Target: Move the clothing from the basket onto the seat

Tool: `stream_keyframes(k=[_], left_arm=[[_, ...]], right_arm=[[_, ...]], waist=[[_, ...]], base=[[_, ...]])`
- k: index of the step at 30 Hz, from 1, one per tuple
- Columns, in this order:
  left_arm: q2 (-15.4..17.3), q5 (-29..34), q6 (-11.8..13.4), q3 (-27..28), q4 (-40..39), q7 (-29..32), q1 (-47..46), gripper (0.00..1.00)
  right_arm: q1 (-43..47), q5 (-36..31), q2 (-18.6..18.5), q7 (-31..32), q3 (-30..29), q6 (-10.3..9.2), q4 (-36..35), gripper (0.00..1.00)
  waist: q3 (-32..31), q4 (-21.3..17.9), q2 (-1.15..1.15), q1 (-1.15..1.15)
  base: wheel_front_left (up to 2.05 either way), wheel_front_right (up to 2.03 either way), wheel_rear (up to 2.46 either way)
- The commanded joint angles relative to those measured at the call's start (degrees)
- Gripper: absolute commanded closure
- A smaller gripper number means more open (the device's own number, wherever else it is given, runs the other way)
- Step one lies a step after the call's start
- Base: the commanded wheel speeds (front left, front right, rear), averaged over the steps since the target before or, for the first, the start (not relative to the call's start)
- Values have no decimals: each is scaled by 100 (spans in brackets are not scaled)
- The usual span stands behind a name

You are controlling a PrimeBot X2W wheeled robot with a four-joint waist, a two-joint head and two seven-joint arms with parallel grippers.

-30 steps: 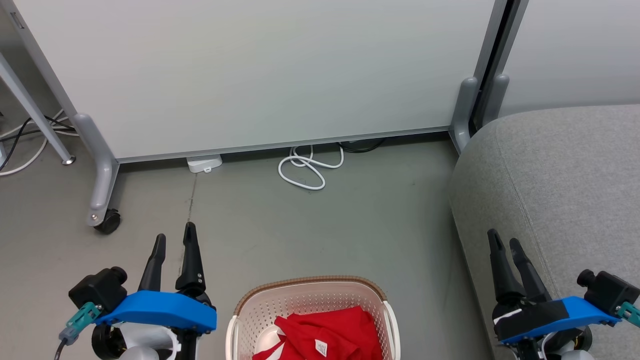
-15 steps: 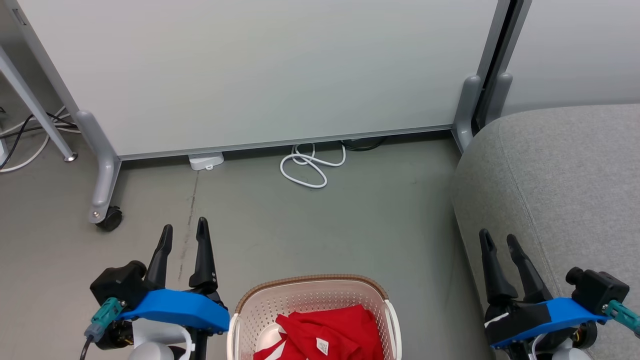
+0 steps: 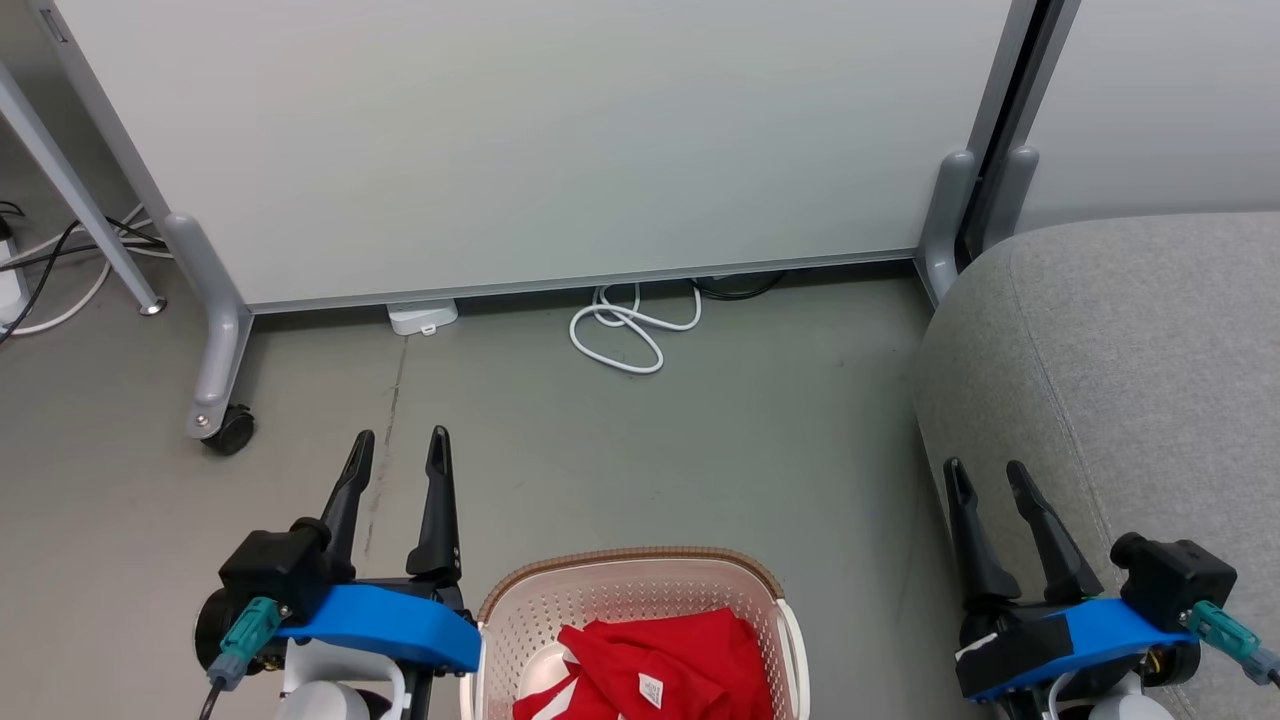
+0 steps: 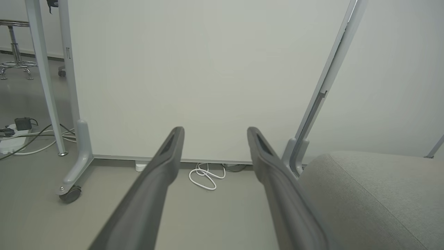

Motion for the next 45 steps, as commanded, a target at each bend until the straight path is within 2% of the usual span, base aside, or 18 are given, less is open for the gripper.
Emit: stream_keyframes(k=[1,23,42,45], left_arm=[[39,135,-26,-14,-55,-44,-119,0],[-20,1304,-65,-139,162,-317,-170,0],[-77,2096,-149,-188,249,-514,-186,0],[-93,2087,-173,-162,264,-508,-177,0]], right_arm=[[-101,-132,-28,-44,16,11,-63,0],[-130,-1183,-30,-324,125,13,-58,0],[-133,-1910,-31,-513,243,15,-16,0],[-130,-1870,-31,-514,248,15,-2,0]], waist=[[0,4,0,0],[31,53,0,0],[74,111,0,0],[72,121,0,0]], base=[[0,0,0],[0,0,0],[0,0,0],[0,0,0]])
